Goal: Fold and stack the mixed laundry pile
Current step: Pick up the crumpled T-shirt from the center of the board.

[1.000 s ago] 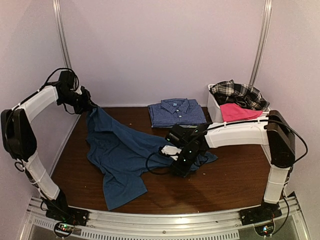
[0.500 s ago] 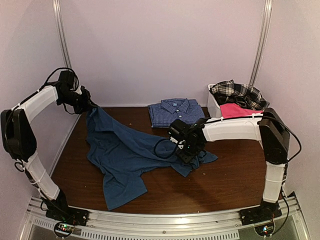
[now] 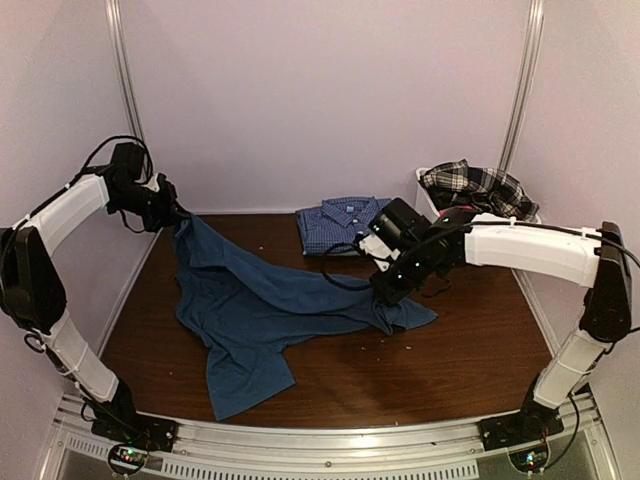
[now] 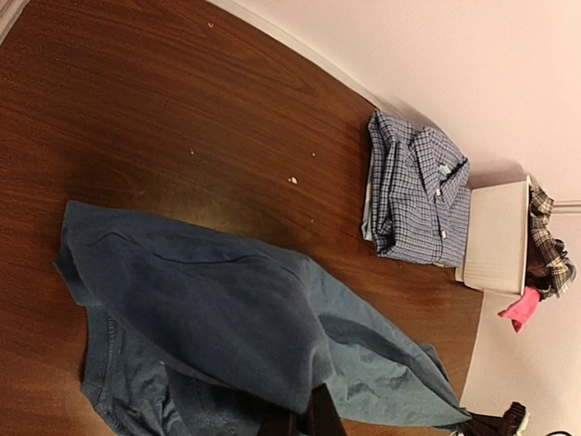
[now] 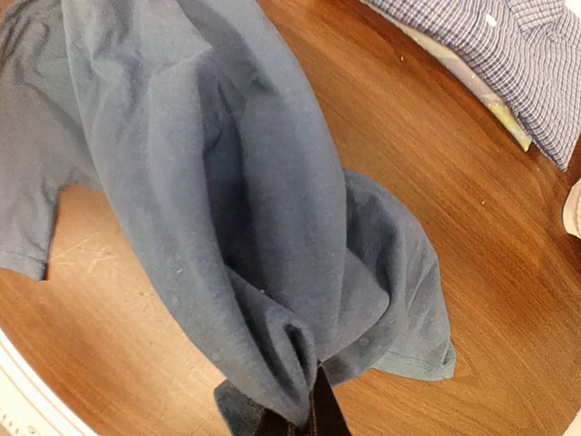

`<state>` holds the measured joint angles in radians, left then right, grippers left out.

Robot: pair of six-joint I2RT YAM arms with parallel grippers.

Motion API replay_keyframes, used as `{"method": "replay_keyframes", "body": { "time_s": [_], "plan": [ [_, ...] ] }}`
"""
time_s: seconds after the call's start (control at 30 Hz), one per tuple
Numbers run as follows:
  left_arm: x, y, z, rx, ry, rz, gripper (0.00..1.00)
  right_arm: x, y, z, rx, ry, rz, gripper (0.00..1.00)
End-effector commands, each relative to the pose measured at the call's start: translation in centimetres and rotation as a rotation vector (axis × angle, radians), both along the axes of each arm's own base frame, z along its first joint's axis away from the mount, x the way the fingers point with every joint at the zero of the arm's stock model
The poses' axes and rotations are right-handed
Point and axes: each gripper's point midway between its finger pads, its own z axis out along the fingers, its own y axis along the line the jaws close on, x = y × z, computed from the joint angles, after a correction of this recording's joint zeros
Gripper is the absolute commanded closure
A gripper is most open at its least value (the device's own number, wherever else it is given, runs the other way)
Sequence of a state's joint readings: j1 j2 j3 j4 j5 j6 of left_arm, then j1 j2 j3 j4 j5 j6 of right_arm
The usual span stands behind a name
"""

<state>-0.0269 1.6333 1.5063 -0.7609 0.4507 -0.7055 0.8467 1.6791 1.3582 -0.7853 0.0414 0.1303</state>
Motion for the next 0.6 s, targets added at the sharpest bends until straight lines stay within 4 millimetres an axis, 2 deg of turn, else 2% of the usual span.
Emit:
{"method": "replay_keyframes", "body": {
  "time_s": [0.0,0.1,0.27,0.4,0.57],
  "plan": [
    [-1.4,0.1,3.6,0.012,-0.105,-0.009,1.00,-2.7,0.2,3.5,0.121,0.039,0.061,1.00],
    [-2.6,0.4,7.1,0.015,-0.191,0.011,1.00,-3.7,-0.2,6.9,0.189,0.002,0.079,1.00],
    [-5.7,1.4,15.2,0.034,-0.383,0.060,1.00,-6.1,-1.8,13.7,0.341,-0.087,0.104,1.00],
    [-9.5,2.5,22.5,0.054,-0.576,0.124,1.00,-8.1,-4.2,20.2,0.502,-0.213,0.088,1.00],
    [-14.9,3.8,30.3,0.046,-0.830,0.209,1.00,-10.3,-5.8,25.6,0.612,-0.278,0.121,1.00]
  ]
}}
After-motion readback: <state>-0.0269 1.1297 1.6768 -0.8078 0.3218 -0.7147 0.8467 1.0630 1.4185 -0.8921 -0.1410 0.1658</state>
